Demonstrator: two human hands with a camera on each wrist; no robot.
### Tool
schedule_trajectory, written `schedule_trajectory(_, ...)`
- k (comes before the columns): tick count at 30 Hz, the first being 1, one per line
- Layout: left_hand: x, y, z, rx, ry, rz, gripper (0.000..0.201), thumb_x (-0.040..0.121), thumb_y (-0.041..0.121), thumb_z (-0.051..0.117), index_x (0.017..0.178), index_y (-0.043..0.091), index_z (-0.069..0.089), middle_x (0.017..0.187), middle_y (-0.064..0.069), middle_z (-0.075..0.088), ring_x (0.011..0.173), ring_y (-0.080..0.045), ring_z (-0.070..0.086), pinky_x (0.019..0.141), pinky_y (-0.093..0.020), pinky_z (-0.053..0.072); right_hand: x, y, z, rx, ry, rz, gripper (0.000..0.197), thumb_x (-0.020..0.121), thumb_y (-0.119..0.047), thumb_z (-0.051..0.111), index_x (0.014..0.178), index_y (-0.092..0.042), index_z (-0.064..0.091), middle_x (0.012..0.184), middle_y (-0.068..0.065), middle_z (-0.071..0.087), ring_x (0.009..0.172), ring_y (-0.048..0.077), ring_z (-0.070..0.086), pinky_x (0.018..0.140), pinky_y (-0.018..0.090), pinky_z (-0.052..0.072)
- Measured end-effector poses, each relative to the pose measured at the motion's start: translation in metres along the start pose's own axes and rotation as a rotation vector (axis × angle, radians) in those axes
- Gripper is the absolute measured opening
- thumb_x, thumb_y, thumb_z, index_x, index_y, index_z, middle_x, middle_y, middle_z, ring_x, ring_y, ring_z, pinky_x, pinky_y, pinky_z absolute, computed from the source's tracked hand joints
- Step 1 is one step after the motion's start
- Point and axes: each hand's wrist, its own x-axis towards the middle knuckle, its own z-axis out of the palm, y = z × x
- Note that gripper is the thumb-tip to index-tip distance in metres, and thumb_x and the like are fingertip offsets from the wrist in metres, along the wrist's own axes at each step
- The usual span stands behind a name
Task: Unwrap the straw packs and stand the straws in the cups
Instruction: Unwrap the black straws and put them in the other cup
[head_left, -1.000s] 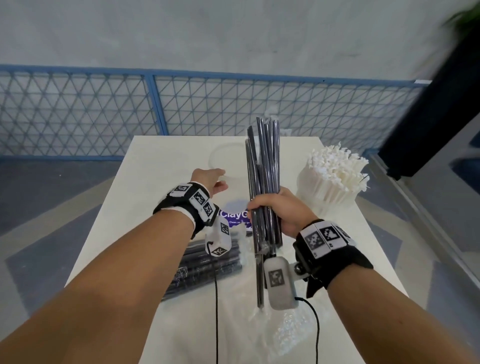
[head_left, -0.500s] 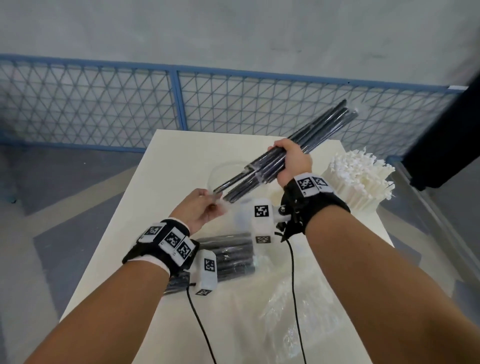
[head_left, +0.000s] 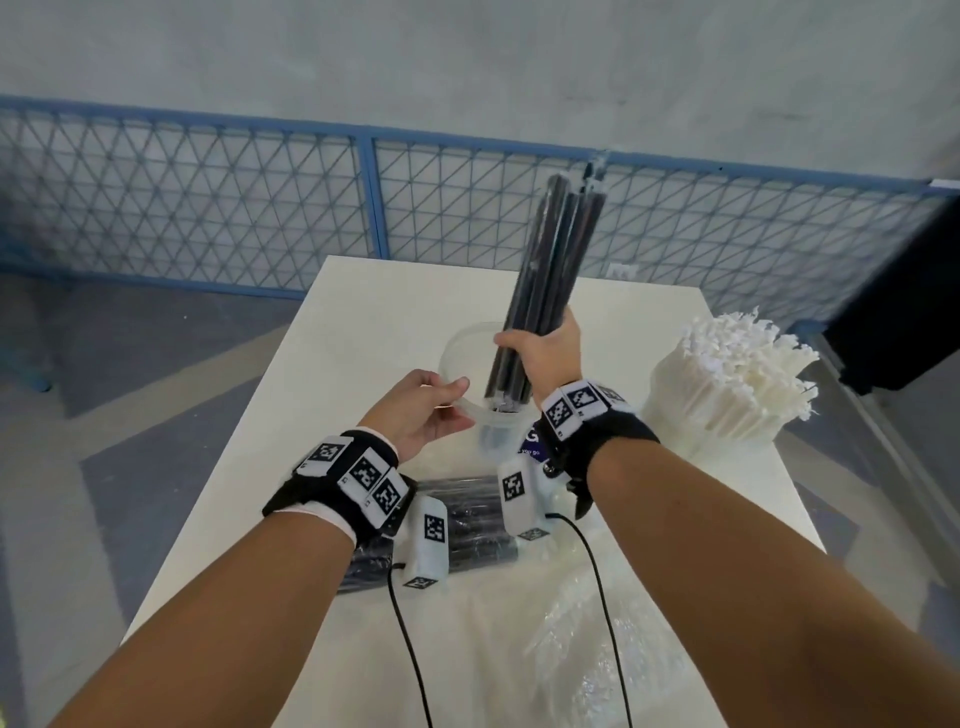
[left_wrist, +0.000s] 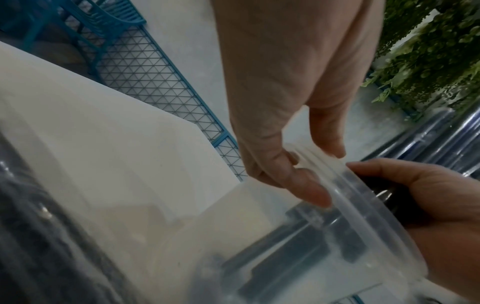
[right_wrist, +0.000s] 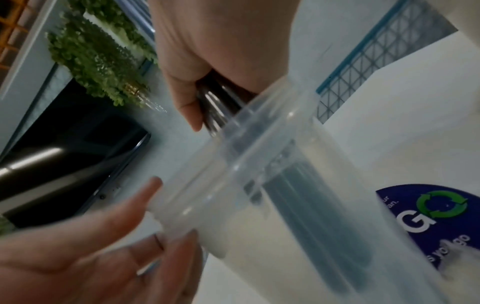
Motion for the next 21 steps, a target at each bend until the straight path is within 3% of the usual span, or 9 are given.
schedule_trajectory(6, 0.002, 0.006, 0.002, 0.061, -0.046, -0.005, 0.023, 0.088, 0.002, 0.056, 0.075, 0.012, 0.040, 0.066, -0.006, 0.050, 0.058, -0.018, 0.056, 0.055, -0.028, 0.059, -0.002, 0.007, -0.003, 0.015, -0.210, 0.016, 0.067, 0.055, -0.005, 0.083, 0.111, -0.016, 0.046, 0.104, 0.007, 0.059, 0.101, 0.024, 0.061, 0.092, 0.043, 0.051)
schedule_trajectory(10, 0.006, 0.006, 0.006, 0.014, -0.048, -0.022, 0.025, 0.089, 0.001, 0.054, 0.073, 0.012, 0.039, 0.069, -0.006, 0.049, 0.058, -0.018, 0.055, 0.053, -0.029, 0.058, 0.000, 0.007, -0.009, -0.116, -0.150, -0.150, 0.054, 0.066, -0.009, 0.078, 0.109, -0.023, 0.048, 0.096, -0.001, 0.057, 0.093, 0.016, 0.055, 0.089, 0.032, 0.046)
schedule_trajectory(12, 0.008, 0.004, 0.008, -0.015, -0.038, -0.036, 0.025, 0.089, 0.000, 0.053, 0.073, 0.012, 0.039, 0.071, -0.006, 0.048, 0.060, -0.018, 0.053, 0.054, -0.030, 0.059, 0.002, 0.005, -0.014, -0.196, -0.110, -0.229, 0.041, 0.076, -0.005, 0.069, 0.110, -0.020, 0.050, 0.084, -0.001, 0.058, 0.081, 0.009, 0.053, 0.083, 0.025, 0.043)
schedule_trajectory(14, 0.009, 0.002, 0.012, -0.033, -0.029, -0.037, 0.024, 0.089, 0.002, 0.054, 0.073, 0.011, 0.039, 0.073, -0.007, 0.048, 0.061, -0.019, 0.053, 0.055, -0.030, 0.059, 0.005, 0.004, -0.018, -0.317, -0.124, -0.256, 0.031, 0.083, -0.003, 0.060, 0.111, -0.011, 0.053, 0.083, 0.005, 0.057, 0.075, 0.003, 0.051, 0.079, 0.019, 0.040)
schedule_trajectory(16, 0.010, 0.001, 0.015, -0.032, -0.015, -0.030, 0.023, 0.089, 0.004, 0.056, 0.075, 0.011, 0.040, 0.074, -0.006, 0.049, 0.062, -0.019, 0.053, 0.055, -0.029, 0.059, 0.008, 0.002, -0.023, -0.521, -0.189, -0.239, 0.029, 0.086, -0.007, 0.059, 0.115, -0.007, 0.054, 0.095, 0.007, 0.054, 0.086, 0.011, 0.050, 0.086, 0.025, 0.040)
schedule_trajectory(18, 0.009, 0.001, 0.015, 0.008, -0.010, -0.023, 0.019, 0.089, 0.010, 0.058, 0.079, 0.012, 0.042, 0.074, -0.005, 0.049, 0.063, -0.017, 0.052, 0.060, -0.030, 0.060, 0.008, -0.001, -0.028, -0.720, -0.220, -0.253, 0.043, 0.084, -0.015, 0.063, 0.124, -0.009, 0.050, 0.114, 0.012, 0.050, 0.106, 0.025, 0.047, 0.098, 0.032, 0.036)
schedule_trajectory(21, 0.006, -0.004, 0.007, 0.275, 0.046, 0.007, 0.022, 0.086, 0.034, 0.061, 0.091, 0.017, 0.049, 0.082, -0.001, 0.049, 0.070, -0.015, 0.052, 0.077, -0.035, 0.055, 0.001, -0.018, -0.035, -0.794, -0.125, -0.425, 0.055, 0.079, -0.018, 0.068, 0.130, -0.009, 0.046, 0.126, 0.017, 0.046, 0.116, 0.030, 0.042, 0.098, 0.030, 0.031)
